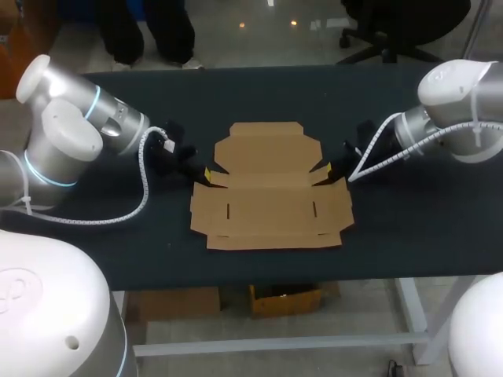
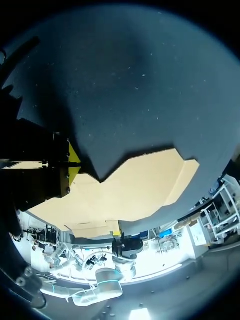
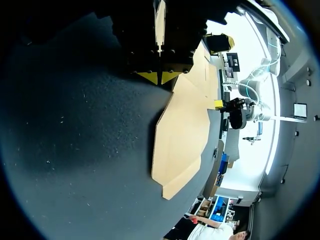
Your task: Assemble the packaging by folding the flat box into shape, placing the metal phone stand inside, and closing the box properly
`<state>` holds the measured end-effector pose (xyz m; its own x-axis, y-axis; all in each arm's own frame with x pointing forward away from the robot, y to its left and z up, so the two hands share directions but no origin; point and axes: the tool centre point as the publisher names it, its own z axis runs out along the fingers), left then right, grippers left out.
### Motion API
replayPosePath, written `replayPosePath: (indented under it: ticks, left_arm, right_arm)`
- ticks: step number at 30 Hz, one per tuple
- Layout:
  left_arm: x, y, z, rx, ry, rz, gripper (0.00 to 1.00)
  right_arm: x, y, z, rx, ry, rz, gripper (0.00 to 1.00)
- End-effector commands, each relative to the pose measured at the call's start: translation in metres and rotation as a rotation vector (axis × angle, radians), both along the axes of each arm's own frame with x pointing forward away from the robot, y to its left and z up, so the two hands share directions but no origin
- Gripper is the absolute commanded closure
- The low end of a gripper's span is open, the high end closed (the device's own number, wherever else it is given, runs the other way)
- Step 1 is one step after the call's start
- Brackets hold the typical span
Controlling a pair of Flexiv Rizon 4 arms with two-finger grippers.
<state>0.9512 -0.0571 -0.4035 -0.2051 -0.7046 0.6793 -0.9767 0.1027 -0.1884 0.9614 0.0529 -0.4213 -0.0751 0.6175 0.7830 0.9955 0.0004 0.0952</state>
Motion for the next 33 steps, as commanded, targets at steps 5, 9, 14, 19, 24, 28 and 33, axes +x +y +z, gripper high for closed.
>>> replayPosePath:
  ticks: [5, 9, 14, 19, 24, 28, 33]
  left_arm:
    - [-0.001, -0.002, 0.002, -0.004, -0.002, -0.001, 1.00]
    - [0.001, -0.003, -0.005, -0.003, 0.004, -0.001, 1.00]
    - [0.001, -0.003, -0.004, -0.009, 0.005, 0.004, 1.00]
    - [-0.001, -0.005, 0.007, -0.001, -0.022, 0.005, 1.00]
    - [-0.001, -0.008, 0.006, 0.016, -0.025, 0.004, 1.00]
    - [0.003, -0.010, -0.001, 0.023, -0.001, 0.007, 1.00]
    - [-0.001, -0.012, 0.010, 0.016, -0.035, -0.011, 1.00]
  right_arm:
    - [0.000, 0.001, 0.002, -0.002, 0.000, 0.004, 1.00]
    - [0.000, 0.002, 0.002, -0.006, 0.003, 0.003, 1.00]
    - [0.001, 0.004, 0.004, -0.011, 0.003, 0.005, 1.00]
    - [0.002, 0.005, 0.007, -0.022, 0.001, 0.007, 1.00]
    - [0.003, 0.007, 0.006, -0.026, 0.003, 0.009, 1.00]
    - [0.004, 0.007, 0.005, -0.027, 0.008, 0.010, 1.00]
    - [0.004, 0.008, 0.006, -0.032, 0.008, 0.011, 1.00]
